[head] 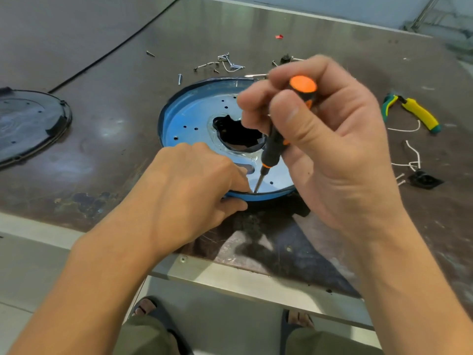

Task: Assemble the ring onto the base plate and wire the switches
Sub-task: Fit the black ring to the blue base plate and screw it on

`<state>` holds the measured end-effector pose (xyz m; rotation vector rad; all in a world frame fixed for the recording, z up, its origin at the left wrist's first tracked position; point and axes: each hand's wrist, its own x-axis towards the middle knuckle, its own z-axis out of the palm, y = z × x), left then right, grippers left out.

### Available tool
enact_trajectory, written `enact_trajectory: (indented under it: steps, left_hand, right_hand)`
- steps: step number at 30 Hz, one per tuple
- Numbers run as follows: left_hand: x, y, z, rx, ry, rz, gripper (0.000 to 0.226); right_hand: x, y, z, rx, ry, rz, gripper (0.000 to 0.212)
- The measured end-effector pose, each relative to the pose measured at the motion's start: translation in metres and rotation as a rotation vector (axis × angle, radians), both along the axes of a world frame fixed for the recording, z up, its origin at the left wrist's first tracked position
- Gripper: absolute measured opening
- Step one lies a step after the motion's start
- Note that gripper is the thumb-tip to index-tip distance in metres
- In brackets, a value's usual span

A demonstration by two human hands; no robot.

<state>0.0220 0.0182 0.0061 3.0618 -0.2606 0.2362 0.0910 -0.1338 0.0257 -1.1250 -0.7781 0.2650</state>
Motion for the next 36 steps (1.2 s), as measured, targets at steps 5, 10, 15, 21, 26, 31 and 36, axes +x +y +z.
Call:
enact_trajectory:
  steps: [5,10,15,21,26,31,36]
  left_hand:
    - [0.0008,-0.0001,0.0020,-0.004,0.024,-0.010,0.026]
    - [0.0006,0.0022,0.0020,-0.046,0.031,0.033,0.026]
    - [0.0026,0.0025,0.0000,-0.028,0.044,0.046,0.032]
    - [0.0023,0.0020,-0.0003,-0.022,0.029,0.061,0.033]
    - [0.0018,0.0008,0.0002,-0.031,0.023,0.061,0.031]
    - [0.0002,0.0003,0.0013,-0.032,0.011,0.055,0.032]
    - [0.0013,-0.0006,0.0025,-0.024,0.024,0.045,0.030]
  right_hand:
    - [0.0010,0.0037,0.0005,0.010,0.047,-0.087,0.015]
    - [0.0035,0.0020,0.0005,0.021,0.117,0.068,0.035]
    - [0.0036,-0.0006,-0.0009,0.018,0.098,0.082,0.019]
    - [0.0038,-0.0003,-0.0006,0.044,0.078,-0.039,0.011]
    - [0.0022,0.0037,-0.0002,-0.002,0.030,-0.087,0.007]
    - [0.0050,0.0008,0.0022,0.005,0.120,0.073,0.041]
    - [0.0016,0.0027,0.0007,0.018,0.079,0.079,0.026]
